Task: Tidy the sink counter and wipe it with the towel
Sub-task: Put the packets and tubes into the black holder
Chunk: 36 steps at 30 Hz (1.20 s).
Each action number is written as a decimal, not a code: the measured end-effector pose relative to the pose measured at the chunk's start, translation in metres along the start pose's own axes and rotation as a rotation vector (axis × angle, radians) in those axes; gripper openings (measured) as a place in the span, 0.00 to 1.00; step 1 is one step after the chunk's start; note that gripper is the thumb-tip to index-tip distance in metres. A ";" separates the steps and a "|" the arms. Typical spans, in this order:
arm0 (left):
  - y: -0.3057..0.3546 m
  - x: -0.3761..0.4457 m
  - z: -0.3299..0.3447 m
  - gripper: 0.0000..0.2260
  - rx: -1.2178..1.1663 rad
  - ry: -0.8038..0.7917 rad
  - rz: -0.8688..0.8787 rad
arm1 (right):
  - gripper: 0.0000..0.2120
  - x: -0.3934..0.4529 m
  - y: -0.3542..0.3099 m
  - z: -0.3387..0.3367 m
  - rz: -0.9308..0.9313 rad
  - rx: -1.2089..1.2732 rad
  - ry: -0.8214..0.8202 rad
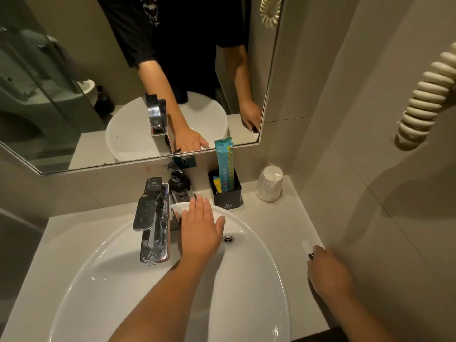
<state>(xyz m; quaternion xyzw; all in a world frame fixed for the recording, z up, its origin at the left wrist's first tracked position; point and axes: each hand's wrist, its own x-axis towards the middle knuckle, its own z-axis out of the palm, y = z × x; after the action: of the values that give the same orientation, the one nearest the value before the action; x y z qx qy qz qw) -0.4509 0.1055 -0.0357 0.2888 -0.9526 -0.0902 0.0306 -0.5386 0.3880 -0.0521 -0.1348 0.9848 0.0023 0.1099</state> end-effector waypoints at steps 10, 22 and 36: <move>0.000 0.000 -0.005 0.32 -0.017 -0.036 0.001 | 0.05 0.008 -0.006 -0.018 0.034 0.024 -0.124; 0.024 0.015 -0.041 0.16 -0.569 0.150 -0.153 | 0.03 0.055 -0.114 -0.156 -0.218 1.279 -0.036; 0.049 0.076 -0.067 0.06 -0.982 0.253 -0.342 | 0.04 0.110 -0.193 -0.139 -0.371 1.284 -0.078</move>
<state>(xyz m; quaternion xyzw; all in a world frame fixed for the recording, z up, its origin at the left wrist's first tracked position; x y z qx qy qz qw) -0.5336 0.0925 0.0403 0.4002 -0.7265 -0.4936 0.2616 -0.6207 0.1681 0.0645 -0.2095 0.7464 -0.5984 0.2023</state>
